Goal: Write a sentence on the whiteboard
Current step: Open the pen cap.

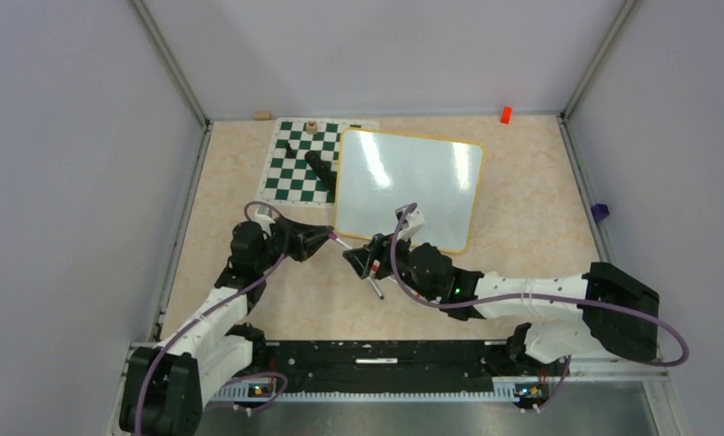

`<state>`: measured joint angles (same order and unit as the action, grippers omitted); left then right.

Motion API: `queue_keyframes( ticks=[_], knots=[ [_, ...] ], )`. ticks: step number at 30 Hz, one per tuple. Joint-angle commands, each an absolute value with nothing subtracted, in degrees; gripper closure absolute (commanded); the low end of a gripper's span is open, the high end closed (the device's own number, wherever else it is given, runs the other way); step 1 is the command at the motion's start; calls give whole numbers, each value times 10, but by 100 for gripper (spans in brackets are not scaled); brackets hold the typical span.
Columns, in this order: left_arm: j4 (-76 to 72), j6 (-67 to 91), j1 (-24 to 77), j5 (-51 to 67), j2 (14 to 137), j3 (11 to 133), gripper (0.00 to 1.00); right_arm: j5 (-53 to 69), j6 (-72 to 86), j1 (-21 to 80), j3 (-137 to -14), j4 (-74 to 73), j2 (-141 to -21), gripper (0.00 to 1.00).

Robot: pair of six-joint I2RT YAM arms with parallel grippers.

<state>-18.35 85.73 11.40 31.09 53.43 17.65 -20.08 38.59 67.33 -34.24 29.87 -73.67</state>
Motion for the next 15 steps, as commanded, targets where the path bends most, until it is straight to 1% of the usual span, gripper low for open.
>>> queue_keyframes(
  ticks=[1, 6, 11, 15],
  knots=[
    [-292, 948, 112, 321, 515, 173, 100, -223, 401, 672, -375, 420, -771, 37],
    [-274, 949, 112, 320, 502, 176, 100, -219, 402, 672, -404, 430, -802, 49],
    [-268, 947, 112, 322, 495, 173, 100, -235, 409, 672, -395, 450, -801, 52],
    [-268, 949, 112, 323, 493, 160, 100, -238, 396, 672, -402, 427, -796, 55]
  ],
)
